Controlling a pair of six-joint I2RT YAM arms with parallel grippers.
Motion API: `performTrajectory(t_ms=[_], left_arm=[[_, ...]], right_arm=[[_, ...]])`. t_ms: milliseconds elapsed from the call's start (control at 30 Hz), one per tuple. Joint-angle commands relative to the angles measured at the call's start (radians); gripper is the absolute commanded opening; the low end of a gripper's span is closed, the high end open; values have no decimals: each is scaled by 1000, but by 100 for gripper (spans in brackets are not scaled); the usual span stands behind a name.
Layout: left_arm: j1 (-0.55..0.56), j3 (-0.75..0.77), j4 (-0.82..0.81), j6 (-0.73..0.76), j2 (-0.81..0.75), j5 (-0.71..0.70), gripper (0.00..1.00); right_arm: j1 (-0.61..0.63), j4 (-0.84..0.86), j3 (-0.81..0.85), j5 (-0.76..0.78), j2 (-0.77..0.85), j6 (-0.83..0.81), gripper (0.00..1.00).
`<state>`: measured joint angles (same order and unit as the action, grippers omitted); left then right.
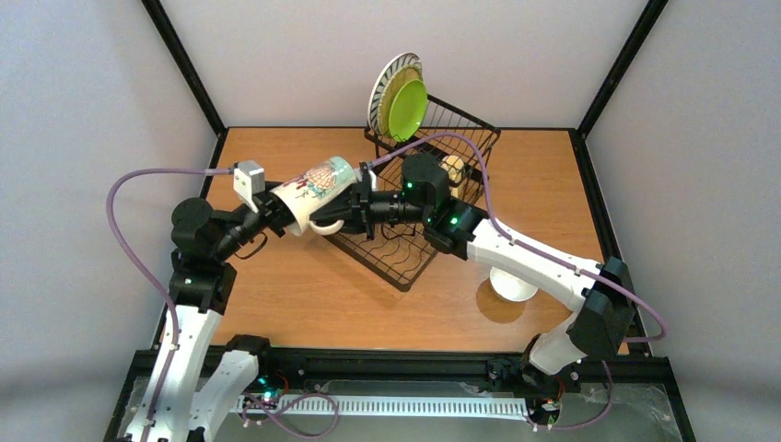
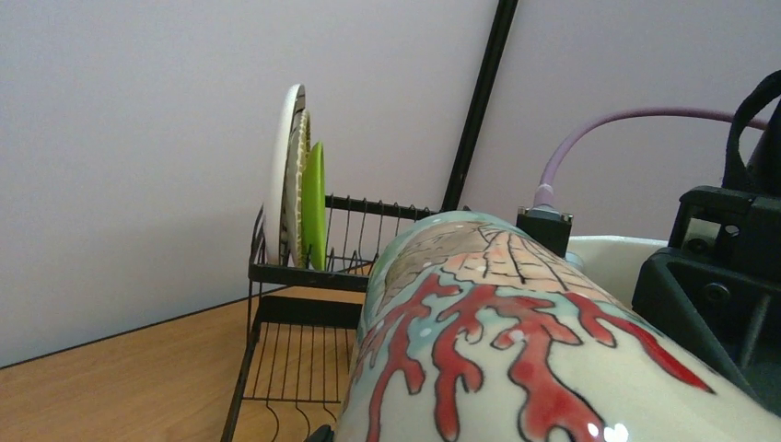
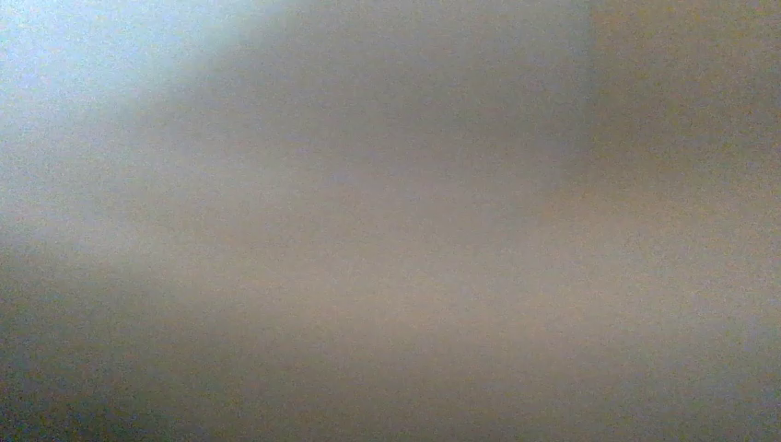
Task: Load the mixed dishes into the dish rack
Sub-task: Pass from the left arm to the right, then turn the cup upside down over the dish rack.
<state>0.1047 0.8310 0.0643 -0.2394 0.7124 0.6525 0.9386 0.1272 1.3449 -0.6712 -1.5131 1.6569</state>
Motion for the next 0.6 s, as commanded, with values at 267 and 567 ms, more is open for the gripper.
performTrajectory(t_ms=[267, 567], left_arm=[[21, 36, 76, -21, -15, -37, 73], [21, 29, 134, -3, -34, -86, 80]], right_arm=[[12, 68, -45, -39, 61, -99, 2], [-27, 32, -63, -9, 86, -159, 2]])
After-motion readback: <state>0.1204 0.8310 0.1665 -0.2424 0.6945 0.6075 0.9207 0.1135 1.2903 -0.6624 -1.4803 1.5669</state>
